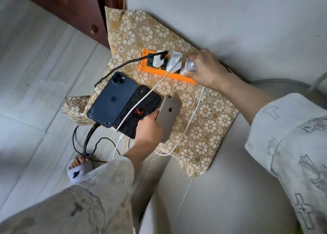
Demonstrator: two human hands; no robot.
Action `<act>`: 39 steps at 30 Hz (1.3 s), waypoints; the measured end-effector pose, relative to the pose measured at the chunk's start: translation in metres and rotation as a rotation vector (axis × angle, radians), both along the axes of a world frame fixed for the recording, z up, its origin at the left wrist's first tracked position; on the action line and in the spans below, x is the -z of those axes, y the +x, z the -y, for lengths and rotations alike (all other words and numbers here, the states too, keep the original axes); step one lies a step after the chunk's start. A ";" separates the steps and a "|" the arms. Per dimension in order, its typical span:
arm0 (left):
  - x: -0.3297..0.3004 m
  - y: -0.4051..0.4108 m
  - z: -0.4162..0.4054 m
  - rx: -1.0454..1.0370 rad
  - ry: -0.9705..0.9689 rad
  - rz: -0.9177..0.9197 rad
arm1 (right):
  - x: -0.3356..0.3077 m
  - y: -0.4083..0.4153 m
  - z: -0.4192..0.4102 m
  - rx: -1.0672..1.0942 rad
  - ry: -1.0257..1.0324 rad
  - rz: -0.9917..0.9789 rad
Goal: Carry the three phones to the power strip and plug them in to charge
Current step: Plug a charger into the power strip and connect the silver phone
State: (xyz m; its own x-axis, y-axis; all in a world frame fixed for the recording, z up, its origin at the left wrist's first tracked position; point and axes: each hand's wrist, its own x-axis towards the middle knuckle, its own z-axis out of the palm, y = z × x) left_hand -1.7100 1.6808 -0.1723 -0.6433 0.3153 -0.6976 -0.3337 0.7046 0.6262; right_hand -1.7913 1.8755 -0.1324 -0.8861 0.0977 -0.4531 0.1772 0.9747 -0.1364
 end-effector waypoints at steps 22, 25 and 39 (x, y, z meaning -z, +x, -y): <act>0.009 -0.138 0.006 0.293 0.019 -0.484 | 0.010 0.008 -0.014 -0.017 -0.039 -0.116; 0.009 -0.137 0.003 0.306 -0.017 -0.522 | 0.010 0.008 -0.014 -0.005 -0.039 -0.110; -0.005 -0.102 0.033 0.243 -0.017 -0.509 | 0.015 0.078 0.038 1.010 -0.532 -0.353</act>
